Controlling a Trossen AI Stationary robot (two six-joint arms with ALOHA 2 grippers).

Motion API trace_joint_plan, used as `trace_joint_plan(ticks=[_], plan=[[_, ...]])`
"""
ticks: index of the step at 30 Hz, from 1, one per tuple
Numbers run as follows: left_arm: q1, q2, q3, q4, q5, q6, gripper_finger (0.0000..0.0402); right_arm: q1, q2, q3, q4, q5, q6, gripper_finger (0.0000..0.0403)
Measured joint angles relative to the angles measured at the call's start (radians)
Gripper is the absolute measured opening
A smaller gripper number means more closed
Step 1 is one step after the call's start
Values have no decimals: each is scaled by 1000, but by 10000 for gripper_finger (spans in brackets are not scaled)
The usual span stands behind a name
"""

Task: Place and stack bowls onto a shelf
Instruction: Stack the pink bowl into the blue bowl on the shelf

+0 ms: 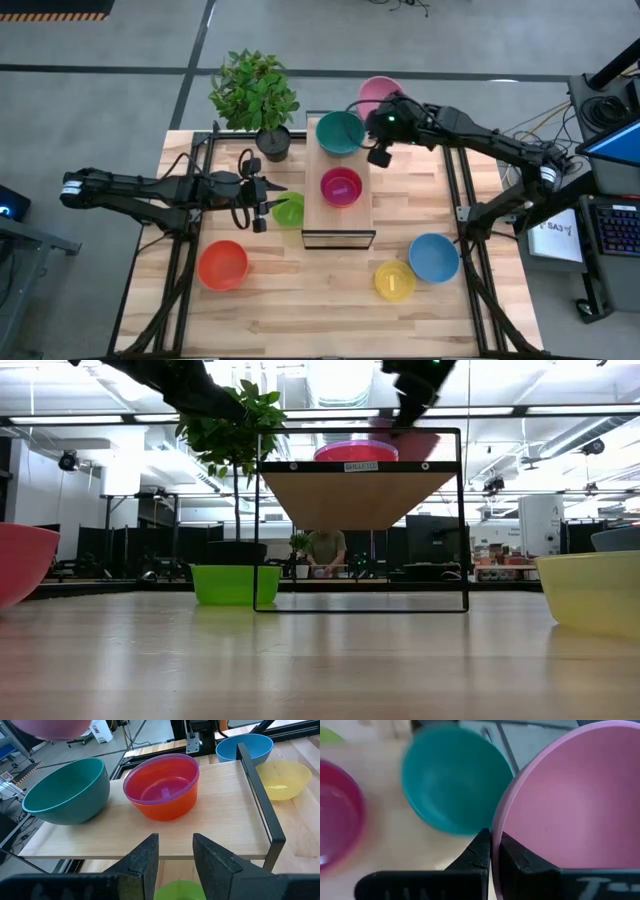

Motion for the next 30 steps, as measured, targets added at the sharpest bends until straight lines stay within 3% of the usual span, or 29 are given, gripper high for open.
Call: trace_joint_plan(ticks=[6,17,30], plan=[[0,0,0,-1,0,0,104,48,144,166,-19,-144,-52,9],[0,0,0,-2,0,5,104,74,385,488,-301,-154,-83,9],[0,0,0,-2,0,5,104,73,426,552,-349,-180,-85,17]])
